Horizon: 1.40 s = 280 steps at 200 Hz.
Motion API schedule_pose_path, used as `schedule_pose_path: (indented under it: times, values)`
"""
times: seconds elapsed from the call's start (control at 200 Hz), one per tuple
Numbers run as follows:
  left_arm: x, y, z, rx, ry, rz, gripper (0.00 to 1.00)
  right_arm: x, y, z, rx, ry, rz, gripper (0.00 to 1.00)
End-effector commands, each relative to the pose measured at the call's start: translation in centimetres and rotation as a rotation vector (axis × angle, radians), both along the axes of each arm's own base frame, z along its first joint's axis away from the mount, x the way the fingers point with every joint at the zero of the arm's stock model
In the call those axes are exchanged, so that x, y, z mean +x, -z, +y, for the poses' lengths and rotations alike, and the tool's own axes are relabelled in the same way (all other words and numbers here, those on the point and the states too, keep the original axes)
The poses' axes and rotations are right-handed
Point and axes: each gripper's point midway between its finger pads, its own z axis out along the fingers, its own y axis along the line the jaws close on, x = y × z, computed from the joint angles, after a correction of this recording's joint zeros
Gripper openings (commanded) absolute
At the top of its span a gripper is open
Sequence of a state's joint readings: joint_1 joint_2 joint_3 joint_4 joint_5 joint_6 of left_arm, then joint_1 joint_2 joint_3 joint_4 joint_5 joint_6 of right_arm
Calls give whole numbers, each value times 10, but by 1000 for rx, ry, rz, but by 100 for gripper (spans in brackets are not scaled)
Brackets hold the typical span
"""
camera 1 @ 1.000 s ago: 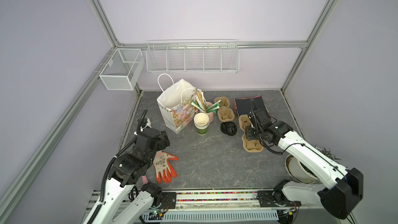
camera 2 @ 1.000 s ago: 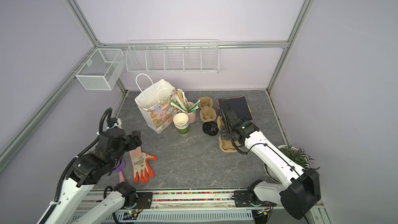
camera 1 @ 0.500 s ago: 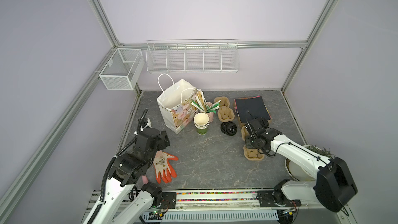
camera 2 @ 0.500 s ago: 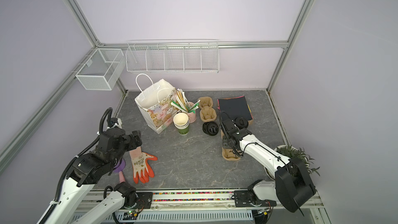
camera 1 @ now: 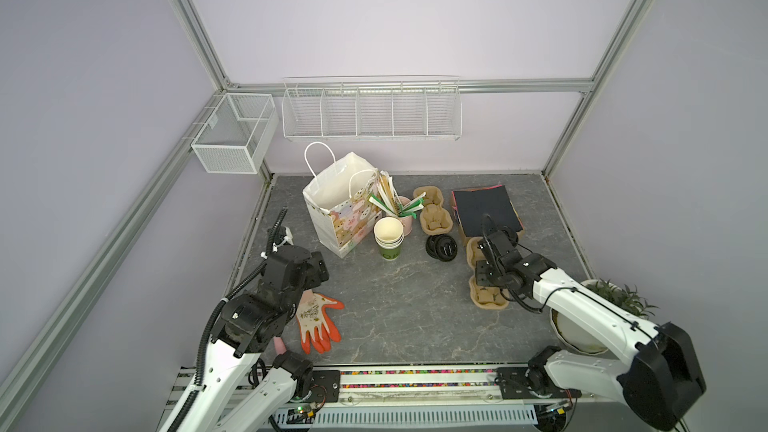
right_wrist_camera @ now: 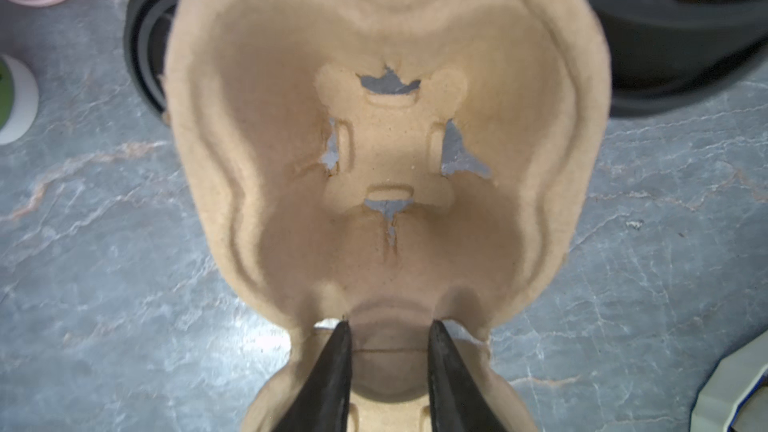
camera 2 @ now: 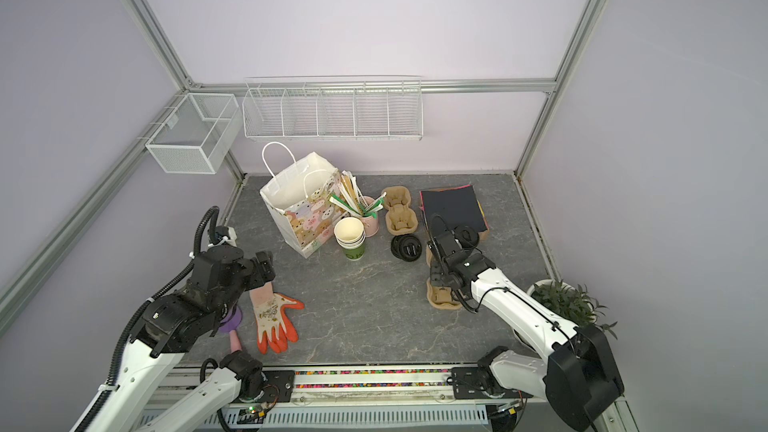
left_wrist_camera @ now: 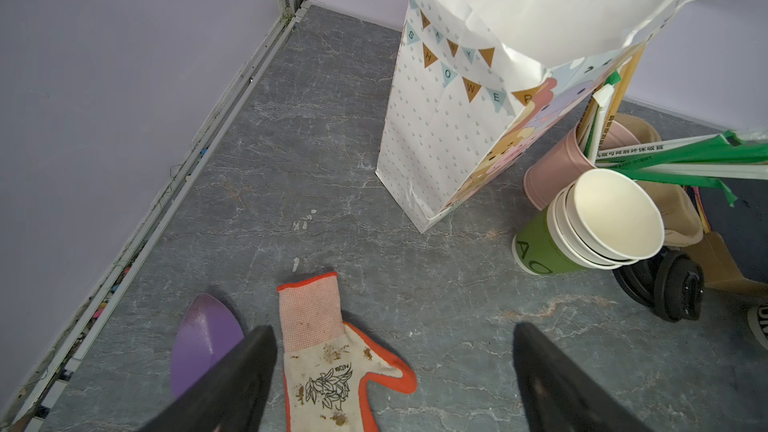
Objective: Pack a coffee takeout order
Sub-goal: Place the cup tray at the middle-right of the table, then pick up the takeout bag from the top-left of the table.
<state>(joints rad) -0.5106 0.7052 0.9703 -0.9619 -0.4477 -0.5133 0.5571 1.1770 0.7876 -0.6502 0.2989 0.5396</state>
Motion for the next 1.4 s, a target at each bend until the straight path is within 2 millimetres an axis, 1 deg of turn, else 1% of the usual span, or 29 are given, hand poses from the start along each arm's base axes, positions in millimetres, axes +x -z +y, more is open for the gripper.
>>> schedule_pose_path:
  times: [0.0,0.175,0.24,0.31,0.39,0.54,0.665,0.8,0.86,0.93,1.105,1.214,1.294,1.374,1.394]
  values:
    - [0,4,3,21,-5,10,89,-28,17,-16,-37,39,76,32]
    - [0,5,2,23,-4,14,89,-43,23,-21,-41,33,90,33]
    - [0,5,2,21,-3,14,89,-44,27,-23,-50,27,93,34]
    - [1,5,2,21,-1,15,89,-44,34,-19,-45,3,105,34]
    - [1,5,1,22,0,16,89,-40,40,-16,-53,-12,115,34]
    - [1,7,1,25,1,23,89,-25,49,-12,-81,-28,131,35]
    - [1,6,2,26,0,19,89,-15,47,-7,-89,-27,128,34]
    - [1,5,1,22,-1,17,89,-6,46,-9,-97,-23,105,34]
    - [1,5,1,21,0,16,89,-4,43,-12,-112,-19,104,35]
    - [1,5,2,22,-1,14,89,-3,33,-12,-108,-17,80,36]
    - [0,3,2,17,0,7,89,-6,4,-15,-59,-15,-9,47]
    - [-1,3,2,15,1,5,89,-13,-11,-19,-49,-15,-28,57]
    - [0,0,0,1,7,-10,89,-19,-24,-17,-18,-21,-51,70]
    - [3,-13,-1,-15,13,-32,90,-25,-35,-10,32,-47,-83,81]
    - [4,-20,-1,-18,9,-44,90,-26,-38,-9,42,-52,-89,83]
